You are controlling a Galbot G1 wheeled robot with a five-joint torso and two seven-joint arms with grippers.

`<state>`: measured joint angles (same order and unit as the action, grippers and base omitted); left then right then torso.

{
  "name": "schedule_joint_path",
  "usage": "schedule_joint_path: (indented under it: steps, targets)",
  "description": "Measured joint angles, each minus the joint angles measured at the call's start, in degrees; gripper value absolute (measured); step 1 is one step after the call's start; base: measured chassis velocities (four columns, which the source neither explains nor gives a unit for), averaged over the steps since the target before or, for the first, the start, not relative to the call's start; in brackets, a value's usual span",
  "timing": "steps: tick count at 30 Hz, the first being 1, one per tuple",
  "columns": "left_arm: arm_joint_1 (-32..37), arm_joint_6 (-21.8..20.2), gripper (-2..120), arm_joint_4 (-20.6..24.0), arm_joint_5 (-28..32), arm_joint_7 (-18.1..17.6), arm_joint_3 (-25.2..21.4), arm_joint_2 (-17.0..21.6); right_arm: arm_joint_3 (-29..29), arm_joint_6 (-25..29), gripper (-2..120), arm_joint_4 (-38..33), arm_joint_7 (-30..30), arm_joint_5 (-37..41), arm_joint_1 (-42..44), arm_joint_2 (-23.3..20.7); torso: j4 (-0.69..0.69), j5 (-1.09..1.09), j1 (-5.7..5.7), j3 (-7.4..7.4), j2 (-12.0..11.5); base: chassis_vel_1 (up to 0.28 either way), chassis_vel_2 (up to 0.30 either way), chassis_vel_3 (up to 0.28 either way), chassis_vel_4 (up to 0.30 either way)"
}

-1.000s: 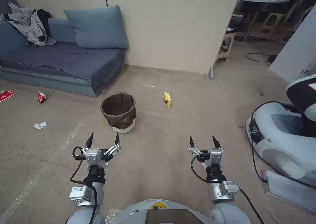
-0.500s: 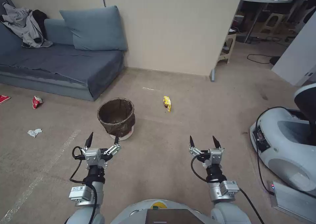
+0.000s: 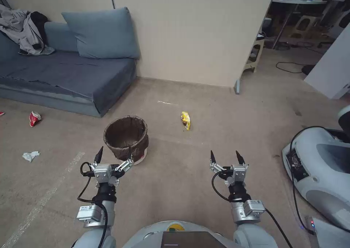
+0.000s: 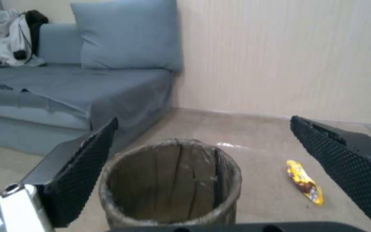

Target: Pick up the trash bin, then pick up the garbage from the floor and place it into the trash bin.

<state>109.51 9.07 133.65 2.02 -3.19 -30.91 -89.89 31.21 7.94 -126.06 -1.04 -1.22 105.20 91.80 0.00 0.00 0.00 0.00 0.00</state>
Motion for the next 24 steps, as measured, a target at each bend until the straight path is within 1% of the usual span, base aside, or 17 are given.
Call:
schedule_joint_path:
  steps: [24]
  targets:
    - [0.0,0.0,100,0.1,0.0,0.0,0.0,-0.2,0.0,0.1,100,0.0,0.0,0.2,0.0,0.0,0.0,0.0,0.0,0.0,0.0,-0.108,0.103,0.108,-0.108]
